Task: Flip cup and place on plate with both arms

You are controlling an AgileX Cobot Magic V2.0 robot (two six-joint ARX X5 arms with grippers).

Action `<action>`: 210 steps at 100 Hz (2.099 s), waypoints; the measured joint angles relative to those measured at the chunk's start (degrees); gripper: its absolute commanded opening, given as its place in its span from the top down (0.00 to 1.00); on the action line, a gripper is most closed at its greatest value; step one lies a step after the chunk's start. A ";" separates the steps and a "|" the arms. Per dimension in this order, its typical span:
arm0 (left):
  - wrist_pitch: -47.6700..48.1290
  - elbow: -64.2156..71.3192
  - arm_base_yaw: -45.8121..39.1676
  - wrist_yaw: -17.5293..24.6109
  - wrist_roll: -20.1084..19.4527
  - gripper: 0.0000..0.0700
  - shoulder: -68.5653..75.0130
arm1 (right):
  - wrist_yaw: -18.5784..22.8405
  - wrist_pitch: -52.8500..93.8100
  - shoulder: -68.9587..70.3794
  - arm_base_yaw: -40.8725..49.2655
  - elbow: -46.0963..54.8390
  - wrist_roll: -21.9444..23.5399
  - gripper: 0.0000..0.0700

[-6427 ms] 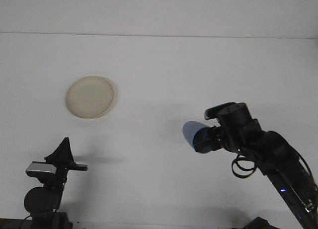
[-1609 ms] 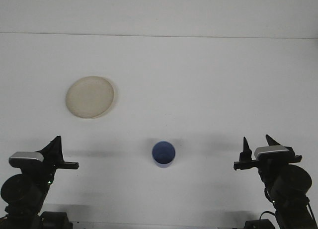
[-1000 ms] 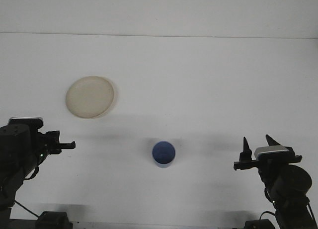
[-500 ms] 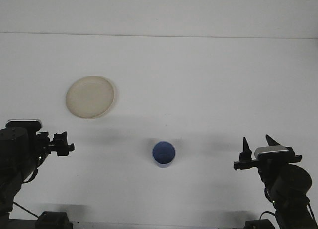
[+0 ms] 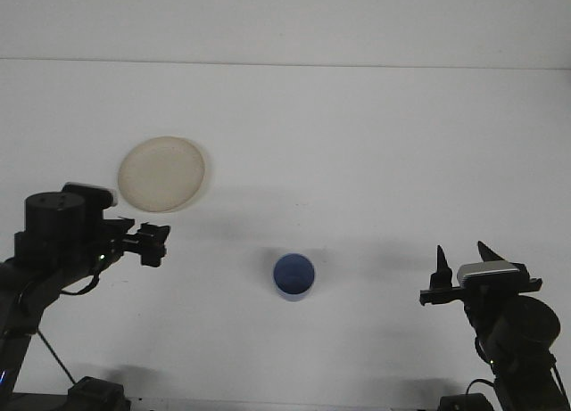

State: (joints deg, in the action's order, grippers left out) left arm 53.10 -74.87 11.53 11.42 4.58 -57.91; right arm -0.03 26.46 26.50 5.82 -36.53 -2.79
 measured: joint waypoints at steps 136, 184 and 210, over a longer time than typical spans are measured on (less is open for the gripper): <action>-0.79 -13.90 32.52 -2.29 0.79 0.78 -46.84 | 0.00 -0.02 0.00 0.00 0.00 0.00 0.34; 5.66 -20.72 30.77 -3.74 -1.33 0.99 -47.08 | 0.00 0.00 0.00 0.00 0.00 0.00 0.34; 9.99 -35.65 17.57 -11.54 -3.21 0.99 -47.08 | 0.02 -0.02 0.00 0.00 0.00 0.00 0.34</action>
State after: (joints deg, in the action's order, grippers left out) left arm 63.09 -110.52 29.10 -0.12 1.37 -104.99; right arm -0.01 26.44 26.50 5.82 -36.53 -2.79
